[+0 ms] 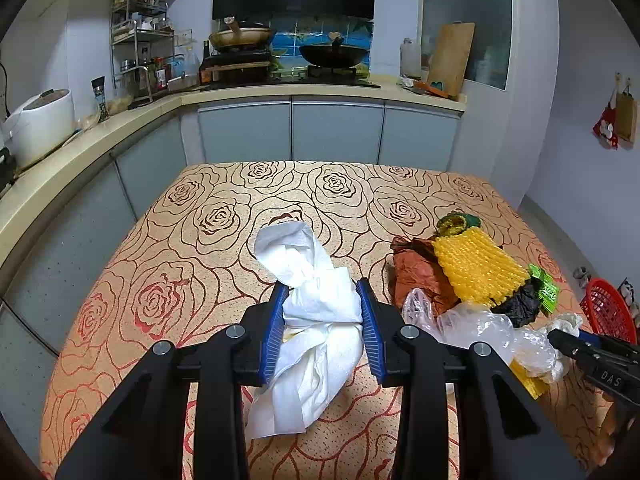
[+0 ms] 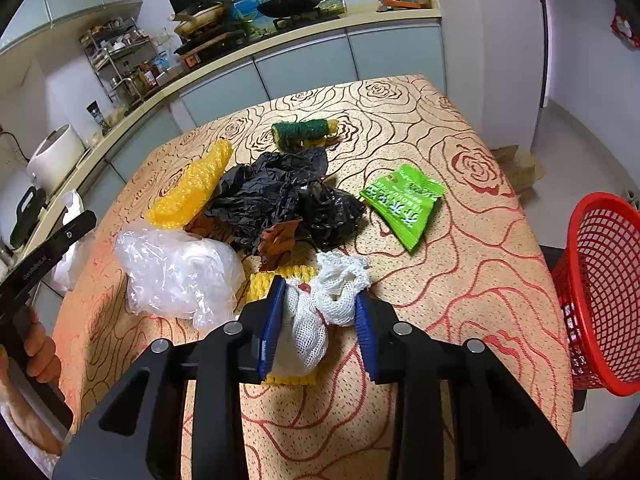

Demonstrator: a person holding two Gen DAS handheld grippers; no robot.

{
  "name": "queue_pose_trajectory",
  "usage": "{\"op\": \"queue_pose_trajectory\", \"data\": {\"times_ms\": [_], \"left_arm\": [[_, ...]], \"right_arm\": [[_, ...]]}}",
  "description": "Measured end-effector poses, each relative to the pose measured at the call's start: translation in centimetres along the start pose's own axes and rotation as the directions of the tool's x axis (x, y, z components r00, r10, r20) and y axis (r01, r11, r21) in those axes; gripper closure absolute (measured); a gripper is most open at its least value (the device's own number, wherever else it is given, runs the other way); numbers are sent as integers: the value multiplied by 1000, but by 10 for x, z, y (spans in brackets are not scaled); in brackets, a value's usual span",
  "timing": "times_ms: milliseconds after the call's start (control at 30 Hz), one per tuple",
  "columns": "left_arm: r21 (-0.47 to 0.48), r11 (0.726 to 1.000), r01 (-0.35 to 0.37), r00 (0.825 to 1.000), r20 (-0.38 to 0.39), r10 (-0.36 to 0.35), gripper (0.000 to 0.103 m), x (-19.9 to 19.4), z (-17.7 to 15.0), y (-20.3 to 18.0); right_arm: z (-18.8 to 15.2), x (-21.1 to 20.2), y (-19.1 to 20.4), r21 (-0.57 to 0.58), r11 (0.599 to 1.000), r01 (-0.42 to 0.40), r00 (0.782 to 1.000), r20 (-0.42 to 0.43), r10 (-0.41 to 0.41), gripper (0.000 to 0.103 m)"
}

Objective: Collect trash
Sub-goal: 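Lift the tissue and mesh glove and carry both toward the red wastebasket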

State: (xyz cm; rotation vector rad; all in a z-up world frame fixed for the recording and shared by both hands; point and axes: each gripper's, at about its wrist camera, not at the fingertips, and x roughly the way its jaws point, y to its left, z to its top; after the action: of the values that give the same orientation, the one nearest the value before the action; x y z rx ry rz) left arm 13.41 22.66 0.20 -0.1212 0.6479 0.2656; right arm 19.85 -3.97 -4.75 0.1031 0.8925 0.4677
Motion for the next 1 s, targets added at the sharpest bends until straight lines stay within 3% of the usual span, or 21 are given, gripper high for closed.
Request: {"op": "queue_pose_trajectory", "data": {"times_ms": [133, 633, 1000], "left_arm": [[9, 1000, 1, 1000, 6, -1, 69, -4, -1, -2], [40, 999, 35, 998, 57, -38, 69, -27, 7, -24], [85, 993, 81, 990, 105, -89, 69, -47, 13, -56]], "right_arm": [[0, -14, -8, -15, 999, 52, 998, 36, -51, 71], [2, -59, -36, 21, 994, 103, 986, 128, -104, 71], [10, -96, -40, 24, 989, 143, 964, 224, -145, 71]]}}
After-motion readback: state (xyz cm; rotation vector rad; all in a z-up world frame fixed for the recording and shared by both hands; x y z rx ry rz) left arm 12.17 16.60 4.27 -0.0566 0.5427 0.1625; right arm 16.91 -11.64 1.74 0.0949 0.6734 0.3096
